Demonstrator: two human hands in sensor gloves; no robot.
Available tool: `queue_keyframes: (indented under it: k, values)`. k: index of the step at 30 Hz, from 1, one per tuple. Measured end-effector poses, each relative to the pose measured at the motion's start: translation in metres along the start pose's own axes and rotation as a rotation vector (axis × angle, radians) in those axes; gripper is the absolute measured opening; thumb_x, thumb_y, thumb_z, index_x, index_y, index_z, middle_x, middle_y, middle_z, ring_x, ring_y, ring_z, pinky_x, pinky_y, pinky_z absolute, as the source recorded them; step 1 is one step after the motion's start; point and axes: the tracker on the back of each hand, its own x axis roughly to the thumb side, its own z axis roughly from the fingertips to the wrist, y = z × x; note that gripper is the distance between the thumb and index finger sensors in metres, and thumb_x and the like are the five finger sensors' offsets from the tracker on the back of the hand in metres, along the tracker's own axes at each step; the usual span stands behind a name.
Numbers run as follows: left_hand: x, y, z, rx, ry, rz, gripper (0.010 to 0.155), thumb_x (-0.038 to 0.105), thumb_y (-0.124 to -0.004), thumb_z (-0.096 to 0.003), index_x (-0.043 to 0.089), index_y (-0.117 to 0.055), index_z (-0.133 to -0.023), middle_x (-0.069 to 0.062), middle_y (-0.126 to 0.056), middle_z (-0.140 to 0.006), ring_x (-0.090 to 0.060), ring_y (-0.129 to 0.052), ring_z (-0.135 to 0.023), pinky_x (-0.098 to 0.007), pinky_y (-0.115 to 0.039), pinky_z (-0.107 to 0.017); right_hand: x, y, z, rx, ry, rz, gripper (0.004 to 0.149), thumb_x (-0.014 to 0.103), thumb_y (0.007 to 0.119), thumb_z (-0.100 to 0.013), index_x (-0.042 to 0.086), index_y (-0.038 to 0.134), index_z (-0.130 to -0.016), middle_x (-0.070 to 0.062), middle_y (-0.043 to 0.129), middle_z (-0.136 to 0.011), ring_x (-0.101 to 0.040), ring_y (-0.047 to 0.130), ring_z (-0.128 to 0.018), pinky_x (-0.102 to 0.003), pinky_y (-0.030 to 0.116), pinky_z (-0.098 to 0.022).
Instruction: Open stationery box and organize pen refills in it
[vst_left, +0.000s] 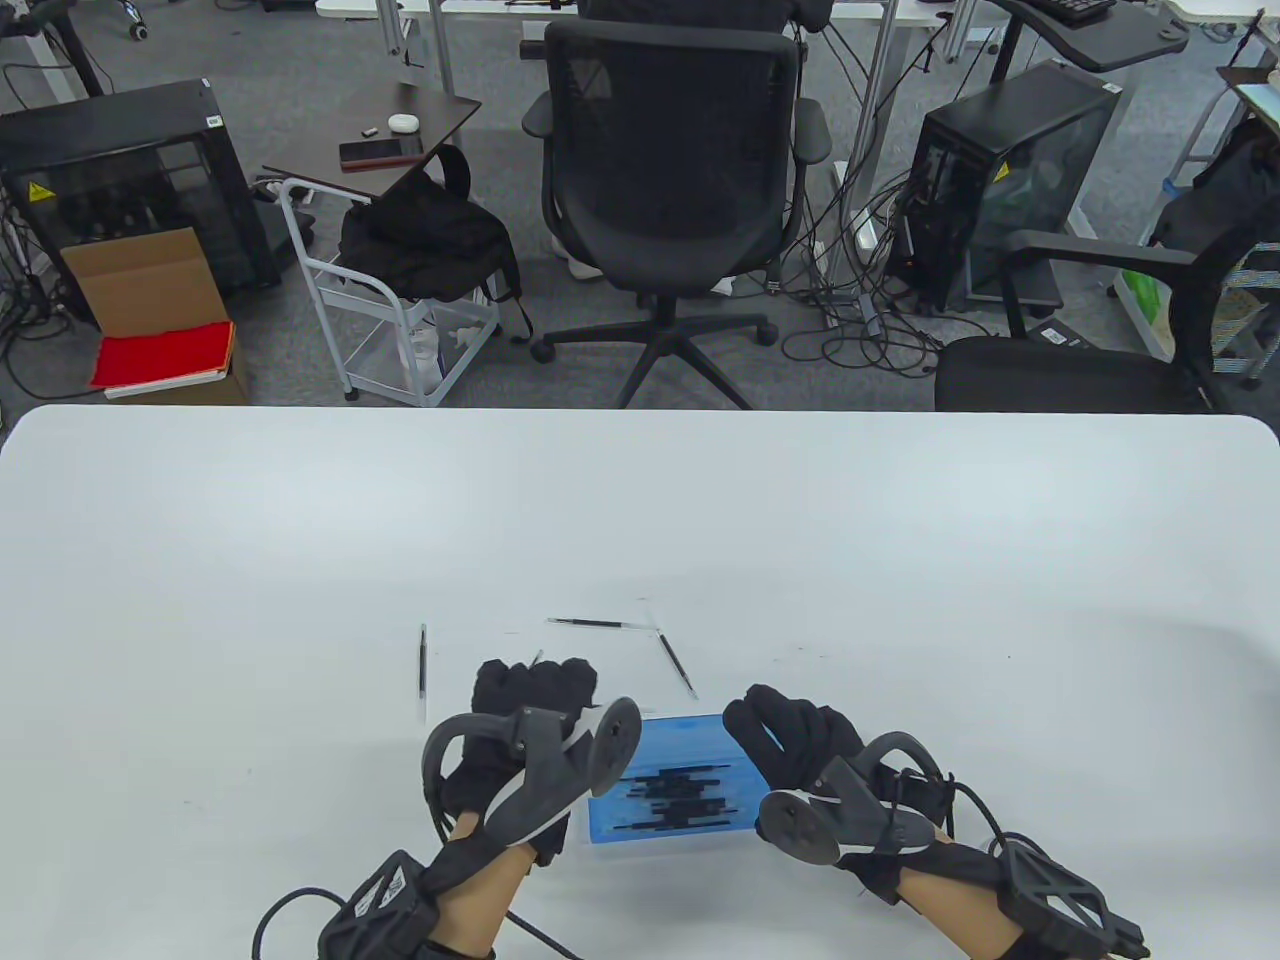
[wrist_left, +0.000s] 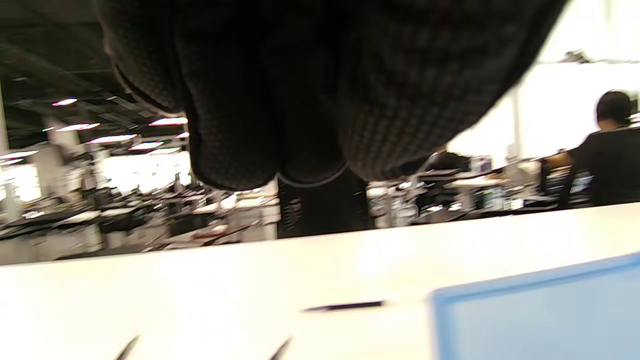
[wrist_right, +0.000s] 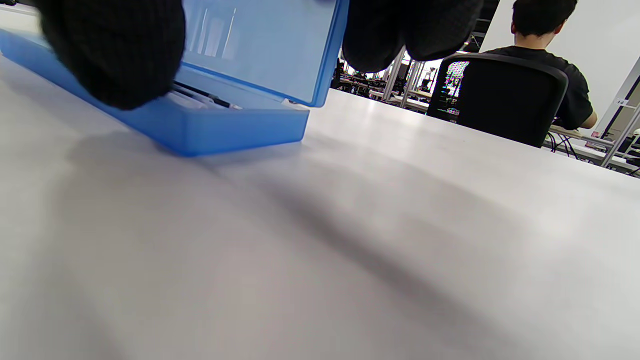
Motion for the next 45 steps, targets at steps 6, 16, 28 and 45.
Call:
queue_keyframes:
  k: [6, 16, 28, 45]
  values:
    - [-0.019, -0.043, -0.019, -0.190, 0.130, -0.038, 0.050, 0.036, -0.099, -0.0409, 0.020, -0.089, -0.088, -0.003, -0.105, -0.077, -0.026, -0.110, -0.063, -0.053, -0.080, -0.068, 0.000, 0.000, 0.000, 0.001, 0.000, -0.002, 0.114, 0.053, 0.083, -0.043, 0.012, 0.005, -0.114, -0.030, 0.021, -0.122, -0.049, 0.062, -0.105, -0.062, 0.060, -0.077]
    - [-0.031, -0.094, -0.033, -0.350, 0.207, -0.052, 0.053, 0.036, -0.100, -0.0399, 0.019, -0.088, -0.089, -0.003, -0.104, -0.079, -0.026, -0.109, -0.065, -0.055, -0.078, -0.069, 0.000, 0.000, 0.000, 0.000, 0.000, 0.000, 0.113, 0.053, 0.083, -0.043, 0.012, 0.004, -0.114, -0.030, 0.021, -0.122, -0.049, 0.062, -0.105, -0.062, 0.060, -0.077]
    - [-0.030, -0.105, -0.032, -0.337, 0.196, -0.068, 0.049, 0.033, -0.100, -0.0400, 0.020, -0.089, -0.086, -0.001, -0.105, -0.076, -0.025, -0.109, -0.063, -0.055, -0.079, -0.068, 0.000, 0.000, 0.000, 0.000, 0.000, 0.000, 0.113, 0.053, 0.083, -0.043, 0.012, 0.004, -0.114, -0.030, 0.021, -0.122, -0.049, 0.062, -0.105, -0.062, 0.060, -0.077]
    - [-0.027, -0.109, -0.036, -0.333, 0.201, -0.081, 0.047, 0.030, -0.099, -0.0407, 0.020, -0.090, -0.085, -0.001, -0.105, -0.077, -0.025, -0.109, -0.065, -0.055, -0.078, -0.069, 0.000, 0.000, 0.000, 0.000, 0.000, 0.002, 0.113, 0.053, 0.083, -0.043, 0.012, 0.004, -0.114, -0.031, 0.021, -0.122, -0.049, 0.062, -0.105, -0.062, 0.060, -0.077]
